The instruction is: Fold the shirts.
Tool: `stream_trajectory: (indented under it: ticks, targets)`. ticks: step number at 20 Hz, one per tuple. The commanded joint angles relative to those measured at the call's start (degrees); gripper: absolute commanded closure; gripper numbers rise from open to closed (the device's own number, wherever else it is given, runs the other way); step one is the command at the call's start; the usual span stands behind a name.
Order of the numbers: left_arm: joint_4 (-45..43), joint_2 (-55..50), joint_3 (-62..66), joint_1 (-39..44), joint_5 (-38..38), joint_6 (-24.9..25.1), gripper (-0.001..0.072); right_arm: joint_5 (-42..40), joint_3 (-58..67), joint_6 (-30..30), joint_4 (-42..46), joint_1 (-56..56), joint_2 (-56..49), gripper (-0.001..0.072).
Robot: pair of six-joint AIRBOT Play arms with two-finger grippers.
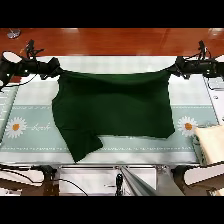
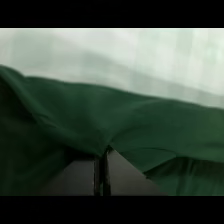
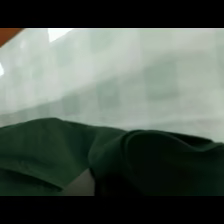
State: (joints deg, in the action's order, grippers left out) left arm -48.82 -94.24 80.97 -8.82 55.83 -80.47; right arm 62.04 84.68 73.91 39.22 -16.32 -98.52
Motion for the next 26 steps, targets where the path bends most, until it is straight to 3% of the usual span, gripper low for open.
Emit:
stream_trajectory:
  ticks: [1,5,8,9,10,11,13,16,18,22,26]
  targets:
    - [0.3,-0.4,1.1,-4.0,11.6,3.9,0.0689,6.4,0.3,-0.1,7.6,-1.5,0.7,0.0687]
    - [-3.7,-1.2,-2.5,-5.0,17.4,4.8,0.0690,9.7,-2.4,3.6,24.1,1.8,0.7,0.0687]
    - [-3.9,-1.5,-7.5,-3.6,17.4,4.9,0.0689,6.9,-5.1,5.7,25.2,3.8,0.2,0.0686]
    - [-3.9,-1.5,-8.5,-3.4,17.4,4.7,0.0652,6.8,-5.1,6.6,25.2,4.3,-0.1,0.0682]
    - [-3.9,-1.5,-8.7,-3.4,18.3,4.2,0.0357,6.9,-5.1,7.0,25.2,4.7,-0.1,0.0519]
    - [-3.9,-1.4,-8.2,-3.9,20.0,3.9,0.0003,9.0,-4.7,7.1,25.1,4.6,0.1,0.0105]
    - [-5.8,-1.3,-5.2,-6.1,25.6,0.2,0.0002,17.5,-2.5,7.1,26.0,3.0,0.9,0.0093]
    - [-8.6,3.6,-5.9,-11.3,32.8,0.5,0.0002,24.0,-4.8,6.3,31.1,-0.8,7.5,0.0093]
    - [-13.7,11.4,-14.7,-14.7,30.4,0.6,0.0002,18.2,-13.9,6.0,30.9,-4.2,16.5,0.0093]
    - [-11.5,27.3,-41.5,-22.0,18.1,2.7,0.0003,1.9,-42.1,4.3,18.7,-7.5,35.9,0.0094]
    - [-2.2,35.4,-56.1,-26.5,15.3,9.4,0.0003,2.1,-55.7,1.3,15.5,-7.5,46.7,0.0094]
